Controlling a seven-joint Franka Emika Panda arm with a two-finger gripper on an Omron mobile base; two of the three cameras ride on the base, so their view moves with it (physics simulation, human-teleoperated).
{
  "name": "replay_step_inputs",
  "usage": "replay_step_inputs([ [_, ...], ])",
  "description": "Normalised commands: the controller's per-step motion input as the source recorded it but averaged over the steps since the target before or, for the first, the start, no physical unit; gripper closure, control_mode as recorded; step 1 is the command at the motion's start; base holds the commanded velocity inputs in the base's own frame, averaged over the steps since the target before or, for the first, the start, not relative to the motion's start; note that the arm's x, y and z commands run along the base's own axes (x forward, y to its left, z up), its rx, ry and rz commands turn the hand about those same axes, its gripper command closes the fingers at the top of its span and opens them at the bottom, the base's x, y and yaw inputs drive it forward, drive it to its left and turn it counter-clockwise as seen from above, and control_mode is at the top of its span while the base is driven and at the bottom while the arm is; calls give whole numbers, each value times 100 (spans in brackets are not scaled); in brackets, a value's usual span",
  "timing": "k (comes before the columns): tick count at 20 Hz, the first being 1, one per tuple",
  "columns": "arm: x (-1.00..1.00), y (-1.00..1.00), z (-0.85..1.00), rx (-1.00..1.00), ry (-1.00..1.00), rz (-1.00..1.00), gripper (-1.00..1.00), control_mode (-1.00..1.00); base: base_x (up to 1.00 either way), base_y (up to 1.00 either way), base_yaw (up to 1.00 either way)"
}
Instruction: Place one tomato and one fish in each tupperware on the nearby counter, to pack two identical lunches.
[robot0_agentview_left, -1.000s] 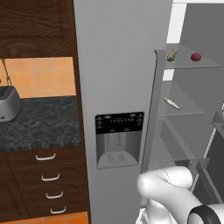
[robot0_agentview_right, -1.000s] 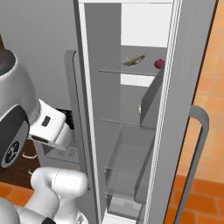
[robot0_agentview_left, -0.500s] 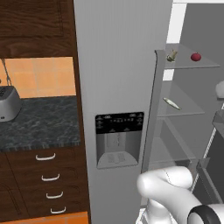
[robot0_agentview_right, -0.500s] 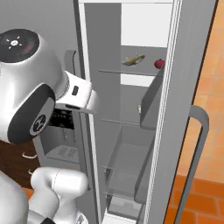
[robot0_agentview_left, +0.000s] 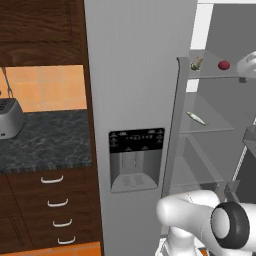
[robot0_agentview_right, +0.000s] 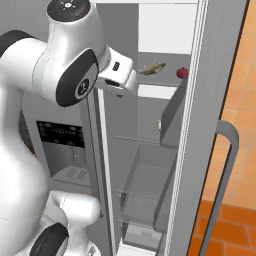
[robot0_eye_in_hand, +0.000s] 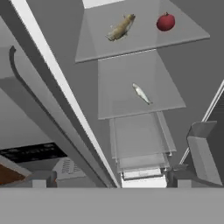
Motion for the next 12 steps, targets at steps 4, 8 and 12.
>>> replay_step_inputs([
  [4,90,-83,-48,21,-1,4,-100,-100,0,0,0],
  [8,96,-27,-18,-5,-22,6,-100,-100,0,0,0],
  [12,100,0,-2,-31,-27,-2,-100,-100,0,0,0],
])
